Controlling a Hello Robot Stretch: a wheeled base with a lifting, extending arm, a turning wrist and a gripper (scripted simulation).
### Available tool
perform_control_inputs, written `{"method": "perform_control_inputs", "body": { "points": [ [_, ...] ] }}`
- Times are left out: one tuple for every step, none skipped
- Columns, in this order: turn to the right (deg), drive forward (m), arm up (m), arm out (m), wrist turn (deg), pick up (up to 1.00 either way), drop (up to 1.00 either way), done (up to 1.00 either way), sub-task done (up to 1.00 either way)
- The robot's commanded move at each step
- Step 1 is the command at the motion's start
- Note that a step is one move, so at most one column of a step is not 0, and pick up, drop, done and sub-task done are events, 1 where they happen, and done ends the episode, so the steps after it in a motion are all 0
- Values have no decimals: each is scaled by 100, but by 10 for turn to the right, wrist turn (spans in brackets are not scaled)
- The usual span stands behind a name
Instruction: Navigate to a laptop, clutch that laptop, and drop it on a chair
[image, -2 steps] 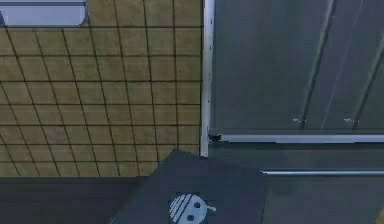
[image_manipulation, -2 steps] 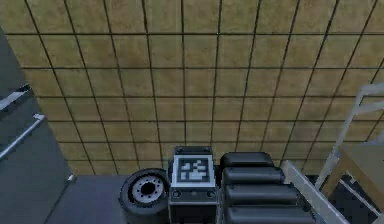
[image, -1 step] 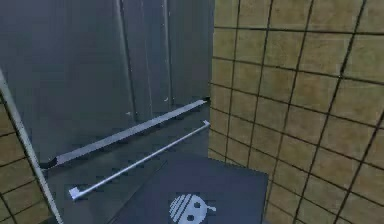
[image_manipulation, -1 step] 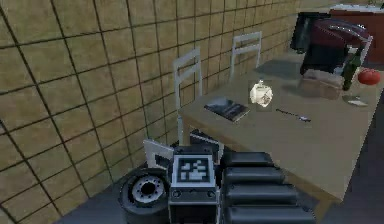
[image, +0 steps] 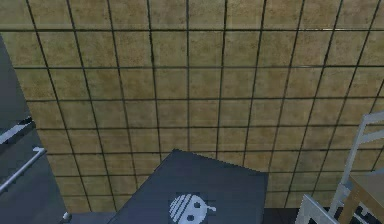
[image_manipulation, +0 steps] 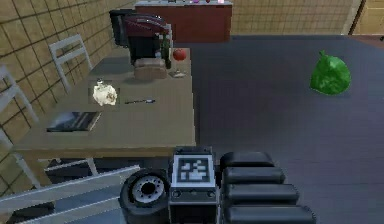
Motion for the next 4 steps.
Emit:
{"method": "perform_control_inputs", "body": {
  "points": [
    [30, 0, 0, 0, 0, 0, 0, 0, 0],
    [0, 0, 0, 42, 0, 0, 0, 0, 0],
    [0, 0, 0, 0, 390, 0, 0, 0, 0],
    [0, 0, -30, 0, 0, 0, 0, 0, 0]
  ]
}}
